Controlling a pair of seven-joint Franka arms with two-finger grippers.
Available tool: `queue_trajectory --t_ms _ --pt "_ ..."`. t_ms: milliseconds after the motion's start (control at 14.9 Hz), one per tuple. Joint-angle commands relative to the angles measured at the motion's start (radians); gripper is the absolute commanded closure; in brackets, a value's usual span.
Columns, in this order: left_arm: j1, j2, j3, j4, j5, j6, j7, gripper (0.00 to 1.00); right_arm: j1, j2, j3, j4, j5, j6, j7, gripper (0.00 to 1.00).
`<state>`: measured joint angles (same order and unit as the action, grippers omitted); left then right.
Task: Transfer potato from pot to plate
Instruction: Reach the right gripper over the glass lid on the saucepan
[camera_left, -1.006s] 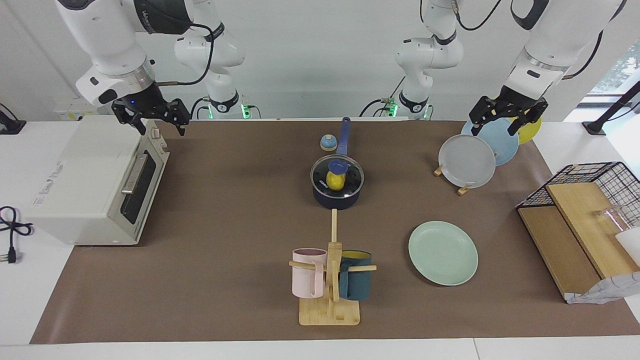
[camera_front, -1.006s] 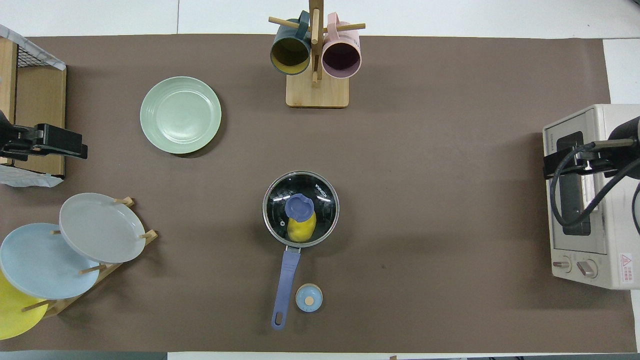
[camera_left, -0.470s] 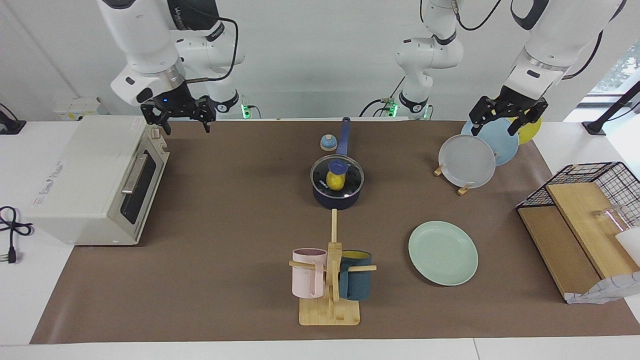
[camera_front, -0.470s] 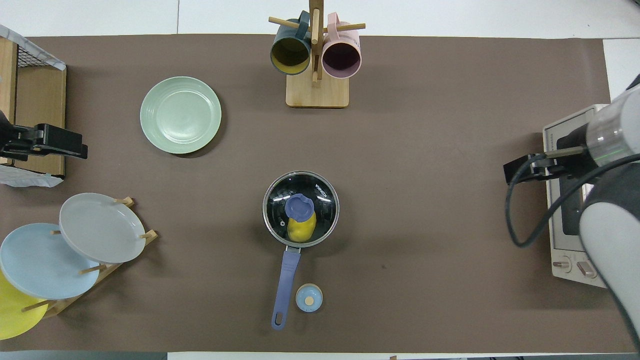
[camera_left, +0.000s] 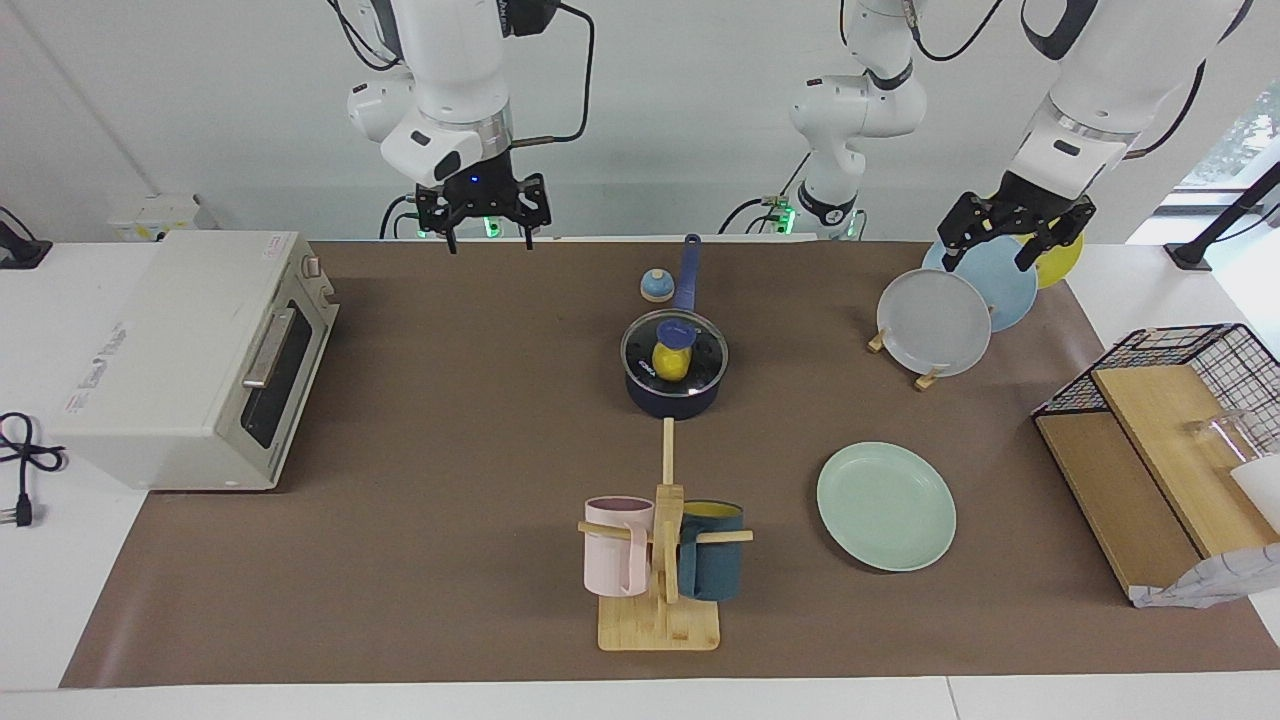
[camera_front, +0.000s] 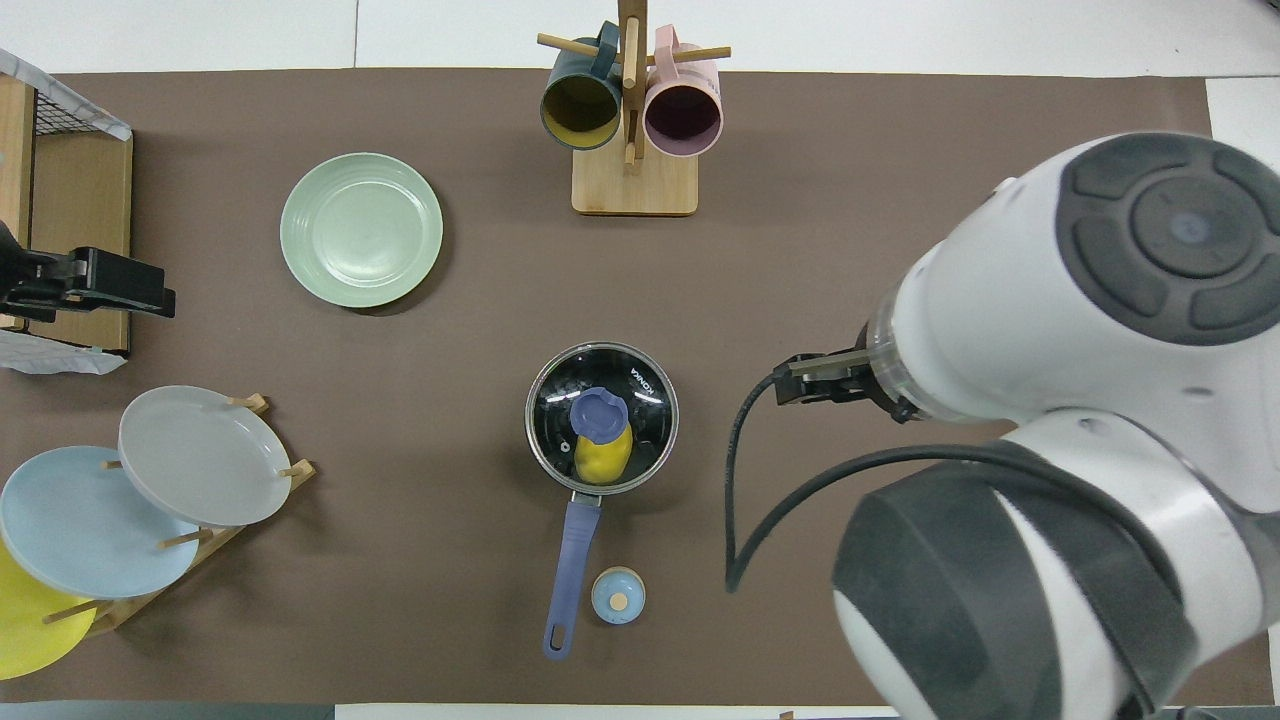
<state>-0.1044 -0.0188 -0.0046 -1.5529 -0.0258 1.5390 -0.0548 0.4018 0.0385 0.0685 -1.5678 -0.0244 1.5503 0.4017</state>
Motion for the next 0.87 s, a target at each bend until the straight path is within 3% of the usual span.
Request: queue_trajectory --t_ms 0,201,335,537,805 --pt "-0.006 -0.018 0.009 -0.022 -0.006 0.012 -0.016 0.0 0.031 0.08 -0.006 0.087 0.011 -0.004 0.055 0.0" --pt "-0.006 -0.018 0.009 -0.023 -0.006 0.013 -0.034 0.0 0.037 0.093 -0.004 0.081 0.032 0.075 0.107 0.0" --pt "-0.012 -0.018 0.009 -0.023 -0.005 0.012 -0.052 0.0 0.096 0.174 -0.004 0.091 0.032 0.118 0.214 0.0" --pt "-0.015 -0.018 0.008 -0.023 -0.005 0.013 -0.063 0.0 0.144 0.234 -0.004 0.071 0.037 0.275 0.252 0.0" --pt "-0.018 -0.02 0.008 -0.024 -0.005 0.013 -0.06 0.0 0.28 0.4 -0.004 0.201 -0.047 0.197 0.333 0.0"
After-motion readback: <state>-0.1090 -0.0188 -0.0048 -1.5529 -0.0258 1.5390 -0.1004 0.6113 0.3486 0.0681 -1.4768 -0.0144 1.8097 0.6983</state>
